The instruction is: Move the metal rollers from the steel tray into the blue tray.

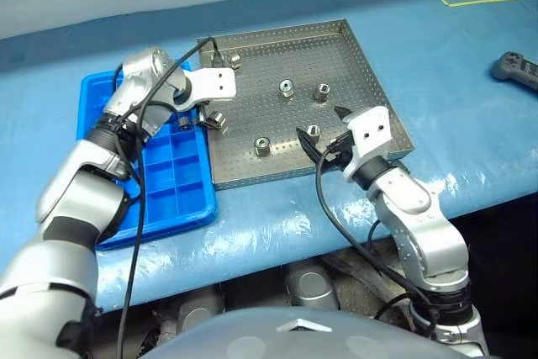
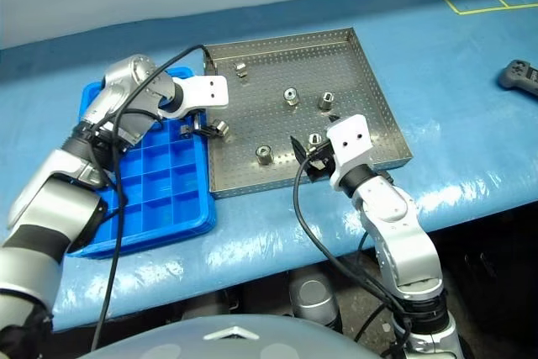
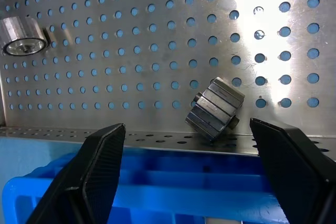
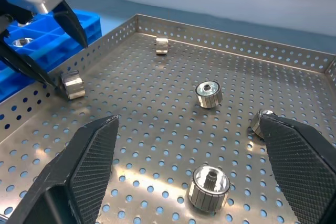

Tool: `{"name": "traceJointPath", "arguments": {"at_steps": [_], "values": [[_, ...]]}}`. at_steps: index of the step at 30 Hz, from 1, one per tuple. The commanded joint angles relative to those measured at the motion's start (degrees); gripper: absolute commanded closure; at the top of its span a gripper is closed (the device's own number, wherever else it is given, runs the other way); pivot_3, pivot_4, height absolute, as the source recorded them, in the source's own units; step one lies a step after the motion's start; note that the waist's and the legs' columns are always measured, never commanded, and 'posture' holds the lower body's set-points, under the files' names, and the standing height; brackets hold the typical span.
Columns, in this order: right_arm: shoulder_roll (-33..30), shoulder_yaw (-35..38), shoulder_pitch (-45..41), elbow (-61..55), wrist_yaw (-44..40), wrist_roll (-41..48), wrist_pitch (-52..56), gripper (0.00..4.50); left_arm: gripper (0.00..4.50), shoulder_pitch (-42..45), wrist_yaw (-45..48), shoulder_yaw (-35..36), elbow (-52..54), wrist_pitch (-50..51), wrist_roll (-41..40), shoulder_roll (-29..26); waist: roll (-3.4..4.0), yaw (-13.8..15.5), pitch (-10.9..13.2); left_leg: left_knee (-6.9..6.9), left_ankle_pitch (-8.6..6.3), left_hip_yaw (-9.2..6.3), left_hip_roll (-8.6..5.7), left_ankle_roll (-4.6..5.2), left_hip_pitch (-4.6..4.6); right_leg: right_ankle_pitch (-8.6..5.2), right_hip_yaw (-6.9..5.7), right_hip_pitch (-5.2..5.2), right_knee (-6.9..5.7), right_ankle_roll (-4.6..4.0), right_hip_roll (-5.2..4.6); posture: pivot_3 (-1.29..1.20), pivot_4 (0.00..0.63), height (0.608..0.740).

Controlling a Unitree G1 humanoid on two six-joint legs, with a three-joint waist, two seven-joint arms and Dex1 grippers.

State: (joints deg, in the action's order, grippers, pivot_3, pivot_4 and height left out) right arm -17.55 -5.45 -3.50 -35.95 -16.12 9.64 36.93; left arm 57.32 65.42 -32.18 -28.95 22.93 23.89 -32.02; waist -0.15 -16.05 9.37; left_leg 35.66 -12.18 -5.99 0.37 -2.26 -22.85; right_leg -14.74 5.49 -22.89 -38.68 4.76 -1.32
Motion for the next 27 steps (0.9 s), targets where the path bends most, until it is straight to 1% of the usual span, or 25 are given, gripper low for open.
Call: {"name": "traceJointPath", "arguments": {"at_steps": [1, 9, 19, 20, 21, 27], "values": [[-0.04, 0.15, -0.87, -1.7, -0.03, 0.27, 0.11, 0.0, 0.35, -0.29, 0.15, -0.73, 0.68, -1.48, 1.62, -0.17, 0.0, -0.06, 0.0, 0.0, 0.0, 0.0, 0.0, 0.0, 0.0, 0.0, 0.0, 0.0, 0.0, 0.0, 0.0, -0.27, 0.15, 0.74], [0.25, -0.09, -0.32, -2.2, 0.28, 0.1, 0.18, 0.0, 0.35, -0.26, -1.6, -2.32, -3.32, -3.7, 4.29, 1.84, 0.01, -0.22, -0.01, 0.03, 0.0, 0.01, 0.01, 0.0, 0.07, 0.0, 0.02, 0.02, -0.05, 0.0, 0.02, -0.28, 0.15, 0.74], [0.55, -0.24, -0.12, -2.19, 0.97, -0.41, -0.22, 0.0, 0.35, -0.33, -4.18, -3.72, -8.7, -6.93, 6.82, 2.16, 0.01, -1.36, -0.01, 0.02, -0.01, 0.05, 0.09, 0.01, 0.14, 0.0, 0.08, 0.01, -0.1, 0.0, 0.12, -0.28, 0.15, 0.74], [0.58, -0.43, -0.14, -2.13, 1.02, -0.5, -0.28, 0.0, 0.71, -0.31, -4.17, -3.59, -8.96, -6.86, 6.82, 2.23, 0.01, -1.43, -0.01, 0.01, -0.01, 0.06, 0.1, 0.01, 0.17, 0.0, 0.1, 0.02, -0.11, 0.0, 0.13, -0.28, 0.15, 0.74], [0.62, -0.52, -0.14, -2.08, 1.07, -0.51, -0.33, 0.0, 0.89, -0.29, -4.01, -3.53, -9.14, -6.92, 6.82, 2.23, 0.01, -1.46, -0.01, 0.01, -0.01, 0.07, 0.11, 0.01, 0.19, 0.0, 0.11, 0.02, -0.14, 0.0, 0.14, -0.28, 0.15, 0.74], [0.47, -0.55, -0.05, -2.03, 1.4, -0.6, -0.51, 0.0, 2.78, 0.07, -4.53, -3.0, -9.9, -6.81, 6.82, 2.51, 0.01, -1.52, -0.01, 0.02, -0.01, 0.08, 0.12, 0.01, 0.19, 0.0, 0.12, 0.02, -0.15, 0.0, 0.16, -0.28, 0.15, 0.74]]}}
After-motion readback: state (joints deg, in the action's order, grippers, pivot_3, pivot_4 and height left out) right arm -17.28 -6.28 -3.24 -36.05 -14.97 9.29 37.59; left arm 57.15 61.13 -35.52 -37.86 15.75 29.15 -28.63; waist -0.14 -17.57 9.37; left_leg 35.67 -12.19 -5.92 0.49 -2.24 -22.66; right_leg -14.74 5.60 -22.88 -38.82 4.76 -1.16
